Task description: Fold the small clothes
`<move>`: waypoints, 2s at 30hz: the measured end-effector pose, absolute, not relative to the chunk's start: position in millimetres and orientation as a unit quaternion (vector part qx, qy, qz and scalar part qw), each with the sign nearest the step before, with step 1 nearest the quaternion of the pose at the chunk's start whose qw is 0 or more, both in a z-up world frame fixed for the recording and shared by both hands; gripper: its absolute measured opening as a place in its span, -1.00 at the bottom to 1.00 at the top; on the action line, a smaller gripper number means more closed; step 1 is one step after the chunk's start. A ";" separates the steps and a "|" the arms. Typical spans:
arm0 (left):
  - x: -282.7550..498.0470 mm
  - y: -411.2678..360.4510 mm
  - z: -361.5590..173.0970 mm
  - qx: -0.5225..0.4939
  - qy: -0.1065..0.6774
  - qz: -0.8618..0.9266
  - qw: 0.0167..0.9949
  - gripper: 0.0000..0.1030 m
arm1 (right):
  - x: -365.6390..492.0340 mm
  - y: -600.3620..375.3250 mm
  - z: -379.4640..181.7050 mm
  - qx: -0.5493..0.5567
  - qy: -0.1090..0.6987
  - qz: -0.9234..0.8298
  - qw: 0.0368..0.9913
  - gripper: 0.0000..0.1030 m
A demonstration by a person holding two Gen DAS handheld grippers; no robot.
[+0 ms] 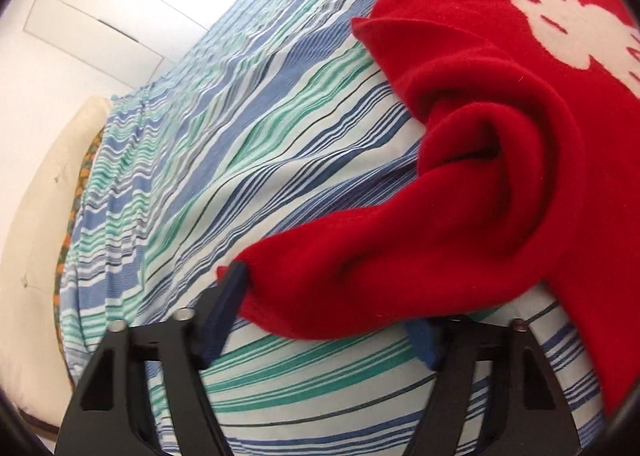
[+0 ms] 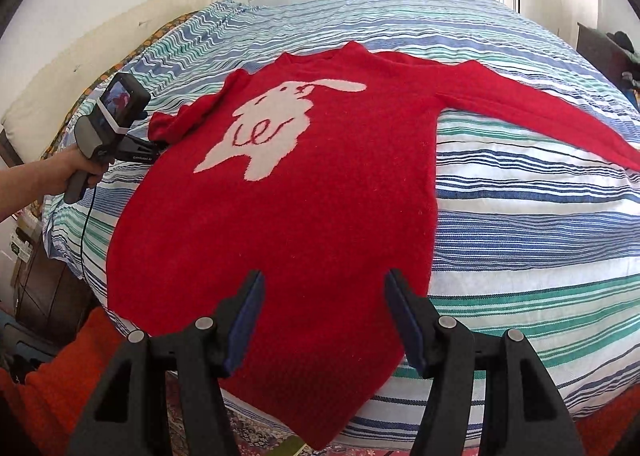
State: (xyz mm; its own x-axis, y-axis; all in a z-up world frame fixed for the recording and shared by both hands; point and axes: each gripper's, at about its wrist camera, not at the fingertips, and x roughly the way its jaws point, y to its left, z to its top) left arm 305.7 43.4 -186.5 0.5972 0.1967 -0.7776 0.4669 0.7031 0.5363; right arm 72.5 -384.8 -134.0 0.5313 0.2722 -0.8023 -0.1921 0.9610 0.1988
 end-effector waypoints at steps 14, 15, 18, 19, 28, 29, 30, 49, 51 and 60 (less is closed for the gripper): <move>378.1 254.5 -114.2 -0.241 0.597 0.034 0.764 0.54 | 77.1 -389.1 -136.8 0.047 0.468 0.119 0.875 0.20; 373.9 265.8 -123.2 -0.250 0.595 0.052 0.762 0.54 | 76.9 -389.8 -136.3 0.048 0.467 0.118 0.875 0.20; 348.6 282.8 -144.7 -0.304 0.572 0.044 0.761 0.54 | 73.1 -391.4 -133.2 0.048 0.462 0.115 0.878 0.20; 339.2 286.4 -148.5 -0.323 0.558 0.034 0.763 0.54 | 72.1 -391.3 -133.1 0.047 0.461 0.116 0.878 0.20; 334.9 242.4 -163.6 -0.186 0.518 0.022 0.835 0.64 | 75.3 -372.2 -141.8 0.010 0.473 0.132 0.871 0.20; 336.8 243.0 -167.0 -0.186 0.515 0.028 0.836 0.56 | 74.7 -369.7 -141.9 0.004 0.473 0.133 0.871 0.20; 337.9 244.7 -169.8 -0.199 0.514 0.021 0.834 -0.07 | 74.1 -367.7 -141.9 -0.001 0.473 0.135 0.871 0.20; 267.4 352.5 -147.0 -0.243 0.621 0.032 0.744 0.59 | 71.3 -369.6 -137.7 0.002 0.463 0.132 0.877 0.20; 251.5 354.2 -155.6 -0.257 0.608 0.025 0.751 0.58 | 70.4 -369.3 -138.1 -0.001 0.464 0.132 0.876 0.20; 244.6 341.3 -170.2 -0.257 0.561 0.023 0.787 0.23 | 70.9 -349.6 -145.5 -0.035 0.473 0.154 0.867 0.20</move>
State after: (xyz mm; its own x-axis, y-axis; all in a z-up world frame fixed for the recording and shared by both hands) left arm 244.6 341.3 -170.2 0.3694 -0.2524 -0.8943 -0.3243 0.8669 -0.3786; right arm 70.9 -349.6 -145.5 0.5048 0.2341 -0.8309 -0.3001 0.9501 0.0853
